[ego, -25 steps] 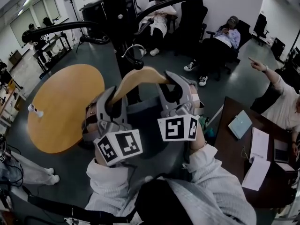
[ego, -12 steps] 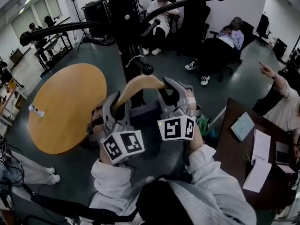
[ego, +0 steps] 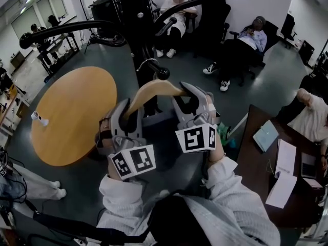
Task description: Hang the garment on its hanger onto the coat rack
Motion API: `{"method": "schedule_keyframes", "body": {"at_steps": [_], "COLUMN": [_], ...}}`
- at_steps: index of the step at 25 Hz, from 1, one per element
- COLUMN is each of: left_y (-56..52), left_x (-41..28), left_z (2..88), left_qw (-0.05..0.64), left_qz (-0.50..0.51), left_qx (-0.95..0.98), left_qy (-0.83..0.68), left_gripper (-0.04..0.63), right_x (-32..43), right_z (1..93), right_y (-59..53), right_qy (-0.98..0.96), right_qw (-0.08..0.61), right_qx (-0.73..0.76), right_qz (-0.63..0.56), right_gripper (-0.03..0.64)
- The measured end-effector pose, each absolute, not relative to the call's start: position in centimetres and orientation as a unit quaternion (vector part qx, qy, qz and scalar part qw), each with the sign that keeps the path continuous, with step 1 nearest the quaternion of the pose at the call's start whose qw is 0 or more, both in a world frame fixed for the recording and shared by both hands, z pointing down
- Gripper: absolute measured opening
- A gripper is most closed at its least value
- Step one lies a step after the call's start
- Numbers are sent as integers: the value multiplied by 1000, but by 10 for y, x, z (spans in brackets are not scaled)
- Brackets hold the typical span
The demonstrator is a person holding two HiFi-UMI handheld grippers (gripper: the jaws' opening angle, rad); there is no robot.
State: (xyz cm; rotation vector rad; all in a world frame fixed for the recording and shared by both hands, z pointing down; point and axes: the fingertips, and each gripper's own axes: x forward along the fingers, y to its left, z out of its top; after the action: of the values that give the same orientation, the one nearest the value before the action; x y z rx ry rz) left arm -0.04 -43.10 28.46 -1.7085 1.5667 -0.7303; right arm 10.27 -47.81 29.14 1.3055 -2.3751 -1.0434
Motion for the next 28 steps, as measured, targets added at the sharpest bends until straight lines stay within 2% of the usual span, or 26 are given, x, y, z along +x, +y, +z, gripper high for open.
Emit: {"method": "schedule_keyframes", "body": {"at_steps": [6, 10, 17, 20, 23, 26, 28], "left_y": [-410, -394, -370, -359, -346, -335, -331], "left_x": [9, 13, 22, 27, 29, 24, 23], "left_z": [280, 267, 246, 230, 223, 226, 223], "left_qw": [347, 355, 357, 361, 336, 259, 204], "left_qz": [-255, -239, -200, -161, -108, -38, 29], "left_qx": [-700, -721, -736, -746, -771, -805, -819], "left_qy": [570, 545, 539, 536, 530, 533, 536], "left_gripper": [154, 158, 159, 158, 158, 155, 104], "right_x": [113, 113, 114, 121, 135, 154, 168], "right_z": [291, 286, 252, 227, 210, 205, 213], "right_y": [-468, -459, -416, -395, -370, -352, -350], "right_qy": [-825, -839, -865, -886, -903, -898, -897], "right_qw": [126, 141, 77, 3, -69, -108, -119], "right_qx": [421, 386, 337, 340, 348, 371, 388], "right_qz": [-355, -358, -365, -316, -243, -211, -173], "right_gripper": [156, 167, 167, 163, 103, 14, 3]}}
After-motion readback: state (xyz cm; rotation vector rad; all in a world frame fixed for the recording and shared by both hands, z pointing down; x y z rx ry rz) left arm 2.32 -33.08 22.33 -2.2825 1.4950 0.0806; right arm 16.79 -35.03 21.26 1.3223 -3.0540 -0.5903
